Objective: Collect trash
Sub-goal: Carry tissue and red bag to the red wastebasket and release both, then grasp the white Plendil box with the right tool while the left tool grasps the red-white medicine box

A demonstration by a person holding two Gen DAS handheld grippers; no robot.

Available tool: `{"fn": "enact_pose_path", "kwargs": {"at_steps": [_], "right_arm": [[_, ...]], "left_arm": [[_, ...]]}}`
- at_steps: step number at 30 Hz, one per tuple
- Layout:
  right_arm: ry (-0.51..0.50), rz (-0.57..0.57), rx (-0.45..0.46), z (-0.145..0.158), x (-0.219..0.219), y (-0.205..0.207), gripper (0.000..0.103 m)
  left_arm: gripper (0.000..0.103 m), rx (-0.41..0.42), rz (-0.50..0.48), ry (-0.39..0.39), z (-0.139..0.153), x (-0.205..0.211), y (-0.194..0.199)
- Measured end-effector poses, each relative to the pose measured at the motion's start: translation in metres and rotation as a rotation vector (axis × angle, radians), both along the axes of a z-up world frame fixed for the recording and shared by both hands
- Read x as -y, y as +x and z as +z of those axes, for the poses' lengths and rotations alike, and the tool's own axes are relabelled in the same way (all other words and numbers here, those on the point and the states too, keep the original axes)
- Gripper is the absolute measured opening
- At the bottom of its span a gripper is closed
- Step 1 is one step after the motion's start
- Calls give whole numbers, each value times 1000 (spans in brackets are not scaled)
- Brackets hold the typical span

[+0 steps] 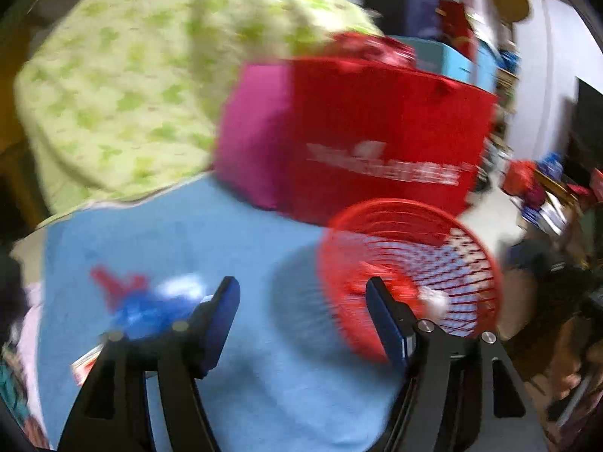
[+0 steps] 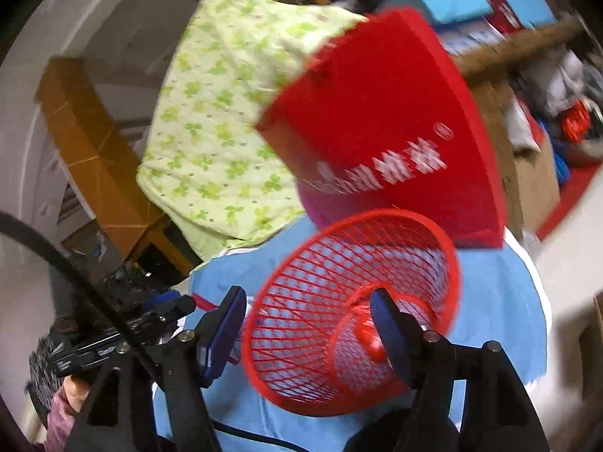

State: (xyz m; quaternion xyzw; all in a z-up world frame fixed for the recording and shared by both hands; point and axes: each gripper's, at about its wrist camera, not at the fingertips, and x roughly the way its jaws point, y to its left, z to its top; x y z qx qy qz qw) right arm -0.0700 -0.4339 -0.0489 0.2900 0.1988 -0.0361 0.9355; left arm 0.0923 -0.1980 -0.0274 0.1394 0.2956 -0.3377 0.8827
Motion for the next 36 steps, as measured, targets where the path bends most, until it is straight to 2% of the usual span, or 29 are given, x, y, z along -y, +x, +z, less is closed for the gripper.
{"fn": "enact_pose_path", "kwargs": {"at_steps": [4,7,8,12,16,19,22,25,27,32,36], "right_arm": [[-80,120,85,30,-42,10,72],[-124,222,113,43,-80,29,72],[-123,260,112,45,-94,38,72],[-65,376,49,33,-136,81,72],[5,439,-73,-2,-168,131,72],[43,466,-191,-36,-184,168,72],[10,478,-269,-67,-199,196,72],[-31,513,-333,-97,-214,225,61],[-74,526,-380,-115,-224,244,45],[-146,529,-435,-147,-244,285,41],[-164,539,-459,-162,-252,307,38]], "left_arm": [[74,36,207,-10,-3,-88,22],[74,90,389,46,-16,-152,37],[75,94,442,67,-22,-170,41],[75,57,548,79,-47,-219,54],[75,2,585,78,-79,-244,69],[75,-81,608,45,-105,-254,86],[75,-152,602,-20,-126,-261,100],[75,-196,612,1,-143,-260,111],[75,-187,614,12,-146,-259,117],[75,-173,621,20,-148,-262,139],[75,-180,559,16,-148,-261,161]]}}
